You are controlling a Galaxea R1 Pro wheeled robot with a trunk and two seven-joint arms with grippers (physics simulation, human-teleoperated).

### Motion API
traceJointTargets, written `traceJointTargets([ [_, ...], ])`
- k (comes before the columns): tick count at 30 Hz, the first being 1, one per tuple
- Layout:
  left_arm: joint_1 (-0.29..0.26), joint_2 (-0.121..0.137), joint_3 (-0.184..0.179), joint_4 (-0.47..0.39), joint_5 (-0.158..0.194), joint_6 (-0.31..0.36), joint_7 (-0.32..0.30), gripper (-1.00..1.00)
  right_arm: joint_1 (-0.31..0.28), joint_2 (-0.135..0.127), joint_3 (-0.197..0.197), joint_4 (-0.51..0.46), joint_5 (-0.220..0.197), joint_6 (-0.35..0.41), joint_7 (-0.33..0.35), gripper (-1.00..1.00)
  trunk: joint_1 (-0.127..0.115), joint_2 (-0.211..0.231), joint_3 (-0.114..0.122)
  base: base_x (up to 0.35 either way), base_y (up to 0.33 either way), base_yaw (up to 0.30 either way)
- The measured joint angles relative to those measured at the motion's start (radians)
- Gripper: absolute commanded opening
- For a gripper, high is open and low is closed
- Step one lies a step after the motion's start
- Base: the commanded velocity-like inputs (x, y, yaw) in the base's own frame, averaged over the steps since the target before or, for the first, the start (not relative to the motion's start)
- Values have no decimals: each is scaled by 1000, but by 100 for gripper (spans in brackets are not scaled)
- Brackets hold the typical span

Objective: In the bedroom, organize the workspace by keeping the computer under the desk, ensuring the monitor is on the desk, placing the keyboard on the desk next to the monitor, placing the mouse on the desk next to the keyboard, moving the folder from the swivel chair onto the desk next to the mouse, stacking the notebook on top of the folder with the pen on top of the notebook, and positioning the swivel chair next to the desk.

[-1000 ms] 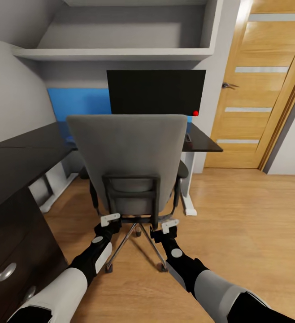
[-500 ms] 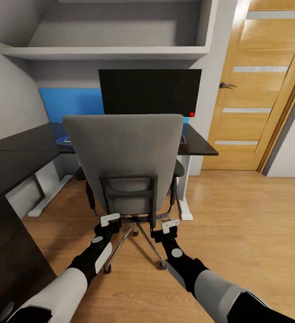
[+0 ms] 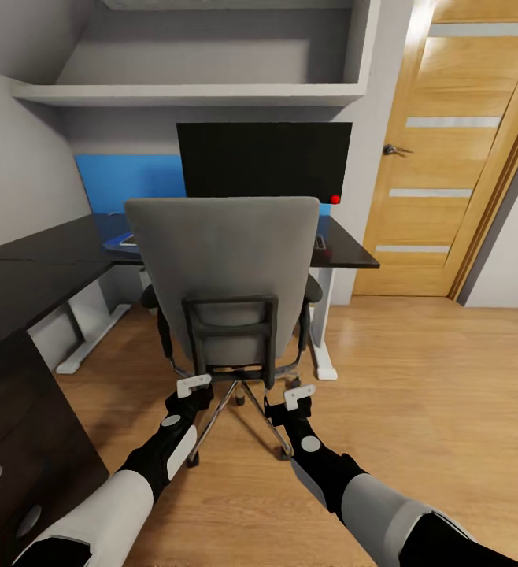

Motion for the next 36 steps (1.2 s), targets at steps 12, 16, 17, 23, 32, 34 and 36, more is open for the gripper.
traceJointTargets([
  [12,0,0,0,0,0,0,0,100,0,0,0,0,0,0,1,100,0,0,0,-43,3,0],
  [16,0,0,0,0,0,0,0,100,0,0,0,0,0,0,1,100,0,0,0,-209,0,0],
  [17,0,0,0,0,0,0,0,100,0,0,0,0,0,0,1,100,0,0,0,-279,0,0],
  [23,0,0,0,0,0,0,0,100,0,0,0,0,0,0,1,100,0,0,0,-325,0,0],
  [32,0,-1,0,0,0,2,0,100,0,0,-1,1,0,0,1,100,0,0,0,-335,0,0],
  [34,0,-1,0,0,0,3,0,100,0,0,-1,1,1,0,1,100,-1,0,8,-336,0,0],
  [36,0,-1,0,0,0,3,0,100,0,0,-1,0,1,0,1,100,-1,1,15,-336,0,0],
])
